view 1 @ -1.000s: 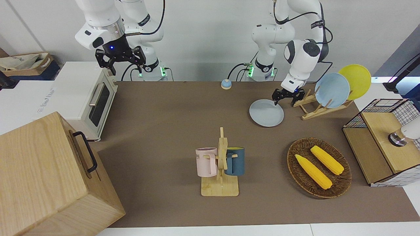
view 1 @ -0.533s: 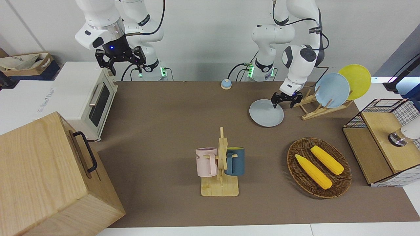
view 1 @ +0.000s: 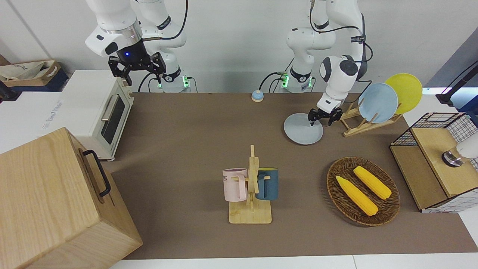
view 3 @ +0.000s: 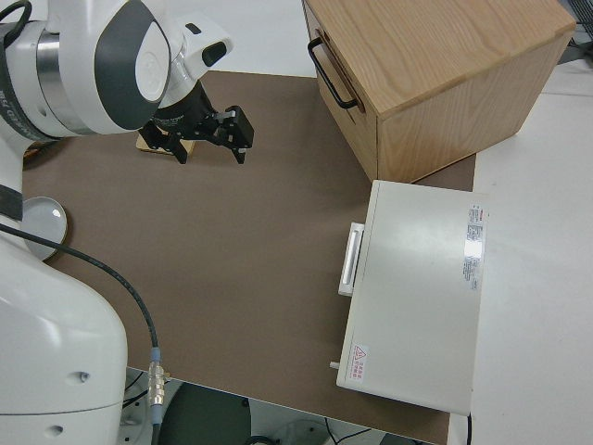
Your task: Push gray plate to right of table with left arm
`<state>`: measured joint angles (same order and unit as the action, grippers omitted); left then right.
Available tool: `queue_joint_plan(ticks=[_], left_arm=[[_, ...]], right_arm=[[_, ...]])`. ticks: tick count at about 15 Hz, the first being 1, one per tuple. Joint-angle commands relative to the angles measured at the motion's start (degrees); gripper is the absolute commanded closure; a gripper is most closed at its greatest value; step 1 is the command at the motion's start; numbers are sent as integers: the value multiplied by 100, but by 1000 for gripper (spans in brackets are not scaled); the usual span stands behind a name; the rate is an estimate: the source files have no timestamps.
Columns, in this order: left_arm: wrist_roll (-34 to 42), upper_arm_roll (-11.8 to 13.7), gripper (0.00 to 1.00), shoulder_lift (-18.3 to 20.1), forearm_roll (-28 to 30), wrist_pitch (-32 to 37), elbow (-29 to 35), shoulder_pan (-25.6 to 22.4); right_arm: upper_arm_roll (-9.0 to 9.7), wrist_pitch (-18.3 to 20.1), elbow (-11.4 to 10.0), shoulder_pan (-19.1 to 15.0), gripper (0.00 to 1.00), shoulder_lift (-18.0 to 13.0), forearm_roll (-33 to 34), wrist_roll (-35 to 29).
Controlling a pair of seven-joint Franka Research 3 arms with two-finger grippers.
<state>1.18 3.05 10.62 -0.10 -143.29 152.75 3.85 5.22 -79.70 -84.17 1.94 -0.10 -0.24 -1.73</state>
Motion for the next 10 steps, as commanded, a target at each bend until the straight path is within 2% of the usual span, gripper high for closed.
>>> queue_joint_plan(ticks=[1, 3, 5, 7, 10], left_arm=[[-12, -7, 398, -7, -26, -155, 79, -51], [-74, -7, 702, -7, -26, -155, 79, -60], [-92, -7, 887, 2, -26, -147, 70, -60], [-100, -7, 1000, 2, -26, -147, 70, -60], [-100, -7, 1000, -7, 44, -147, 70, -60]], right_arm=[[32, 69, -3, -62, 17, -43, -46, 15], [32, 69, -3, -62, 17, -43, -46, 6], [32, 69, -3, -62, 17, -43, -55, 15], [32, 69, 5, -62, 17, -43, -46, 15], [32, 69, 5, -62, 17, -43, -46, 6]])
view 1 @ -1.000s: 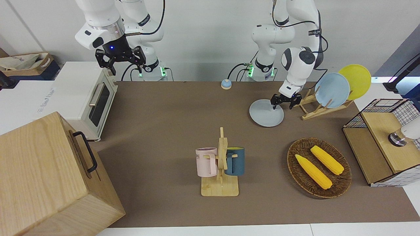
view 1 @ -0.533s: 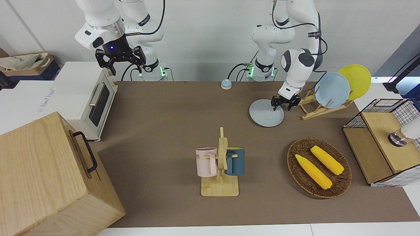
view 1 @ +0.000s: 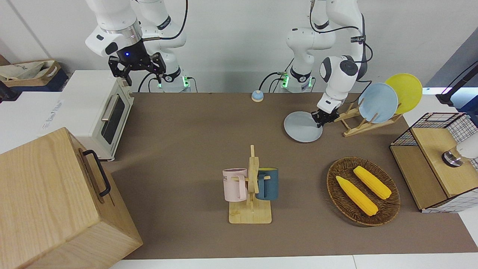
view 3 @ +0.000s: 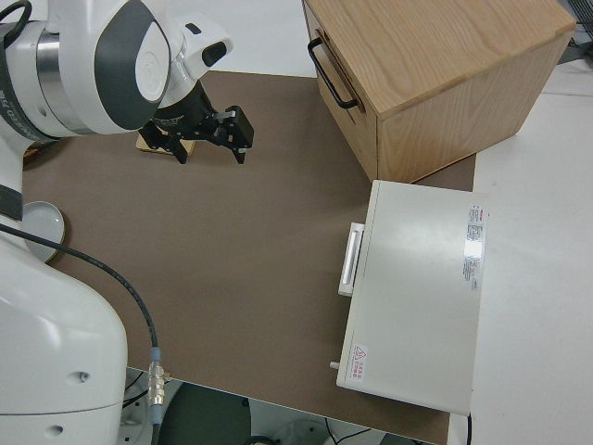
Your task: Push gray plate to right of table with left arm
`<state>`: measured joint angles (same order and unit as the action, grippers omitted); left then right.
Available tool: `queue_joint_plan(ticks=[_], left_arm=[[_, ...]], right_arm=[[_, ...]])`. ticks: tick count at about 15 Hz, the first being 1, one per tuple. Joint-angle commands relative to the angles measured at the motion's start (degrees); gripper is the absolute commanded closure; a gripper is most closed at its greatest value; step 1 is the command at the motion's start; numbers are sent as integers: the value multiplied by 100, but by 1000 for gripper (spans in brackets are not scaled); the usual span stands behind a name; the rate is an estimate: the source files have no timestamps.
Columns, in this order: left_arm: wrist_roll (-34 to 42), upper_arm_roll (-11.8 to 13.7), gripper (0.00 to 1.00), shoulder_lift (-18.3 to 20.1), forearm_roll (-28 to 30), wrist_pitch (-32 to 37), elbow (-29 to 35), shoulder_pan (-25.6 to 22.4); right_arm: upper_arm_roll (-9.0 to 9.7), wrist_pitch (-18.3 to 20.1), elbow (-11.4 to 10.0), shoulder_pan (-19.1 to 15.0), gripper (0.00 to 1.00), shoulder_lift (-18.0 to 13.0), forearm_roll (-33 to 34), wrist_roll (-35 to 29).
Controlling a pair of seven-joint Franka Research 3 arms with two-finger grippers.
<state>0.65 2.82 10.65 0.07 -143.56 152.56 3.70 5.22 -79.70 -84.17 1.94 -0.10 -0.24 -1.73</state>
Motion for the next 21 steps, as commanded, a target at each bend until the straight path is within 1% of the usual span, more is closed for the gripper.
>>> queue_joint_plan(ticks=[1, 3, 5, 7, 11, 14, 18, 21], left_arm=[[-47, 17, 1000, -19, 115, -120, 81, -27], [-82, 8, 1000, -88, 273, -129, 55, 34], [-345, -115, 1000, -141, 318, -137, 29, 95], [-783, -177, 1000, -247, 335, -146, -50, 393], [-1662, -177, 1000, -624, 441, -146, -392, 1131], [-2146, -177, 1000, -906, 660, -146, -691, 1615], [-2709, -177, 1000, -1231, 766, -164, -1052, 2116], [-3324, -308, 1000, -1520, 766, -164, -1394, 2442]], right_arm=[[32, 69, -3, -62, 17, -43, -46, 14], [32, 69, -3, -62, 17, -43, -46, 15], [32, 69, -3, -62, 17, -43, -46, 15], [32, 69, -3, -62, 17, -43, -46, 15], [32, 69, 5, -62, 17, -43, -46, 15], [32, 69, -3, -62, 17, -43, -46, 15], [23, 69, 6, -62, 17, -43, -46, 15], [32, 69, 5, -62, 17, -43, -46, 15]])
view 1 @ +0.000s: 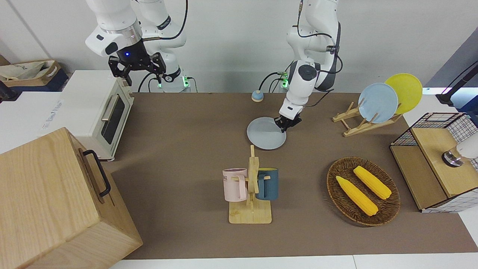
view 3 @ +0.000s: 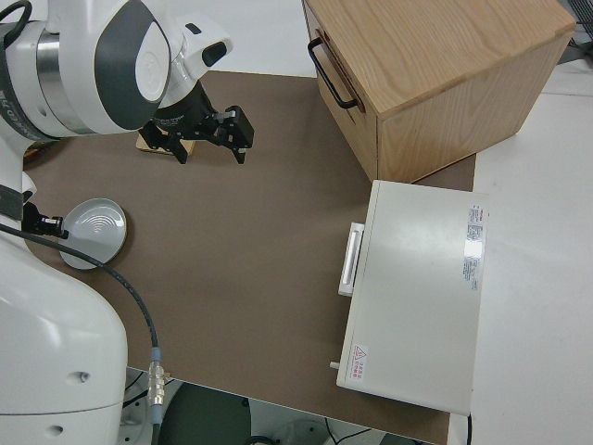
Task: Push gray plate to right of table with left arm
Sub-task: 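Push the gray plate with the left gripper across the table toward the toaster oven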
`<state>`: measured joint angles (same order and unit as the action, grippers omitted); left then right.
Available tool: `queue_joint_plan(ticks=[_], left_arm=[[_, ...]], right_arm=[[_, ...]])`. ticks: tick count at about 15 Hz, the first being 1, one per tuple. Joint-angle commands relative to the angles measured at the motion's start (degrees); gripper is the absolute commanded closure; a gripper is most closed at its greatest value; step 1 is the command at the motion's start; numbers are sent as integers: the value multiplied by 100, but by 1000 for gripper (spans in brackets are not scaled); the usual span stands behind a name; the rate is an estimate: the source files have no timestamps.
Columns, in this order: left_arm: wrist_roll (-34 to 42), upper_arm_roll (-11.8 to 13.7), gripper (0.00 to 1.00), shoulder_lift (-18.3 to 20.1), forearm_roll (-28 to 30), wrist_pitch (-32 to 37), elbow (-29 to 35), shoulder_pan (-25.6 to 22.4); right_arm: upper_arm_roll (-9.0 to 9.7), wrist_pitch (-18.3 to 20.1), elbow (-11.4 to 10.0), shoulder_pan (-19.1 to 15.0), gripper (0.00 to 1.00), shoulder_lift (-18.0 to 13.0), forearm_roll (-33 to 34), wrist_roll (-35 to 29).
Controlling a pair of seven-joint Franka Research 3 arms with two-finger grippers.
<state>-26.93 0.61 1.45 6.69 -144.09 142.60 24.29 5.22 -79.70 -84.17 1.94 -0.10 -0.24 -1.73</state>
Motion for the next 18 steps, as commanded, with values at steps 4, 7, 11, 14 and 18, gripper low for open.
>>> queue_joint_plan(ticks=[4, 7, 11, 14, 18], left_arm=[[-1208, -481, 1000, -1128, 105, -93, -970, 489], [-1709, -807, 1000, -1471, 87, -50, -1461, 498], [-2332, -1036, 1000, -1875, 34, -14, -2077, 699], [-2685, -1027, 1000, -2271, 25, 12, -2569, 990], [-2896, -1036, 1000, -2570, -106, 118, -2983, 1157]], right_arm=[[32, 69, 5, -62, 17, -43, -46, 15], [23, 69, -3, -62, 17, -43, -46, 14], [23, 69, -3, -62, 17, -43, -46, 15], [32, 69, -3, -62, 17, -43, -46, 15], [23, 69, -3, -62, 17, -43, -46, 15]])
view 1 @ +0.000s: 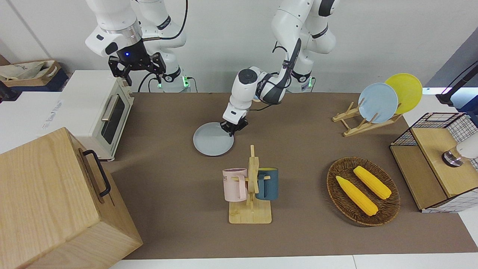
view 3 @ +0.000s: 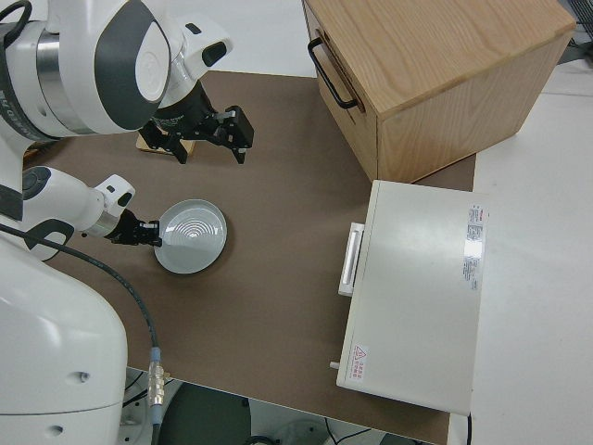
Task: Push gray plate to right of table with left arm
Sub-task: 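Push the gray plate with the left gripper across the table toward the toaster oven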
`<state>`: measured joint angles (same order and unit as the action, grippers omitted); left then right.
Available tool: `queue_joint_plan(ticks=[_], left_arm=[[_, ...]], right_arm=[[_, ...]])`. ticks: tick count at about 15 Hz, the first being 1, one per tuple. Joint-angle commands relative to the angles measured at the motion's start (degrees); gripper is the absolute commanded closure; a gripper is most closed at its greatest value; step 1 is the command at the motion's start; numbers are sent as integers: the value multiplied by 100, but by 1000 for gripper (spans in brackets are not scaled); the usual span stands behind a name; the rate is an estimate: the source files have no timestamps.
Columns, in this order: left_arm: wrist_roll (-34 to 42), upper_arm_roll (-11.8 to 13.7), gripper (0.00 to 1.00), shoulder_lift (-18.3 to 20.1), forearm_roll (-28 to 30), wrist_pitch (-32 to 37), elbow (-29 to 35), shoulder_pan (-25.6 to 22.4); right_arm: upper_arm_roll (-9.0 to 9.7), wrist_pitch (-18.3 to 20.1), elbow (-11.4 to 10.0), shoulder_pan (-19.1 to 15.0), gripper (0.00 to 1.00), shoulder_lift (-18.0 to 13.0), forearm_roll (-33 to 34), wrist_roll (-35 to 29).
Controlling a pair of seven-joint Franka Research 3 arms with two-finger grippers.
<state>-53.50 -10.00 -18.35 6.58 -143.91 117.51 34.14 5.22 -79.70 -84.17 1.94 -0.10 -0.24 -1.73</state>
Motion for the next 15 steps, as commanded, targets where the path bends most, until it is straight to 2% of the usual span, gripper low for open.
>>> queue_joint_plan(ticks=[1, 5, 11, 12, 13, 14, 15], left_arm=[[-266, 25, 1000, -660, -87, 109, -544, 233], [-390, 25, 1000, -871, -96, 100, -852, 365], [-407, 25, 988, -889, -78, 100, -967, 471], [-399, 25, 876, -880, -78, 100, -1010, 462], [-390, 25, 672, -872, -87, 100, -1046, 462], [-381, 51, 413, -872, -96, 109, -1055, 453], [-372, 60, 290, -854, -96, 117, -1055, 453]], right_arm=[[32, 69, -3, -62, 17, -43, -46, 15], [32, 69, -3, -62, 17, -43, -46, 15], [23, 69, 5, -62, 17, -43, -46, 6], [32, 69, -3, -62, 17, -43, -46, 6], [32, 69, -3, -62, 17, -43, -46, 15], [32, 69, -3, -62, 17, -43, -46, 15], [23, 69, -3, -62, 17, -43, -46, 15]])
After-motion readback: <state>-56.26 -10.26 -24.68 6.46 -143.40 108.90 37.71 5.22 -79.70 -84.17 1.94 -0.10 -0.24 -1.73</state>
